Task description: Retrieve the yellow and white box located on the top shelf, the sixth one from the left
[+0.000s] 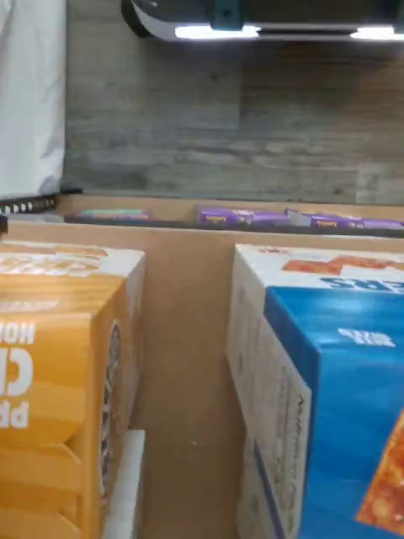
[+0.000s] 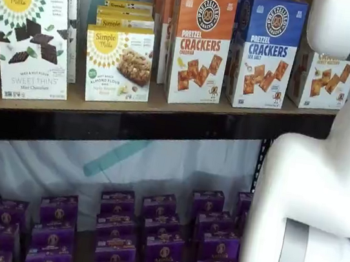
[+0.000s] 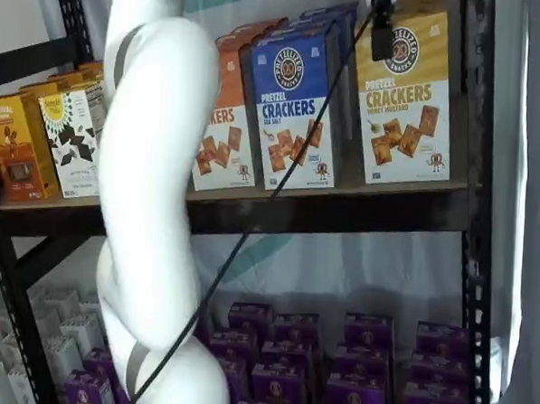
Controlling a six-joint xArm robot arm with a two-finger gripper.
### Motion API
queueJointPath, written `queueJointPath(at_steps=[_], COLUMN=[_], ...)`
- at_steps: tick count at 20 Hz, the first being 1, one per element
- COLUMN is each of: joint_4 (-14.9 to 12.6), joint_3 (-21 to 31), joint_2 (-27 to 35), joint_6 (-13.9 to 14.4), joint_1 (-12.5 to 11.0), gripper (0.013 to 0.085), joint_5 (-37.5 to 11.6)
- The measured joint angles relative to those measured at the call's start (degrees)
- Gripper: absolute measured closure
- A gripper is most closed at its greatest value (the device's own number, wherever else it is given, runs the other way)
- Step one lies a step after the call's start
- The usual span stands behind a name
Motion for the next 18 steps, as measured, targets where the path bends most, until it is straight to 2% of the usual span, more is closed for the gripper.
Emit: queueJointPath(at_steps=[2, 6, 18], joint_4=[-1.3, -1.8, -0.6], joint_3=[-2.6, -4.4, -3.0], joint_2=[1.6, 2.5, 1.5], joint_6=[0.1, 0.0, -0.2], joint_1=[0.4, 0.4, -0.3], gripper=[0.013, 0.013, 0.013], joint_5=[2.3, 3.6, 3.1])
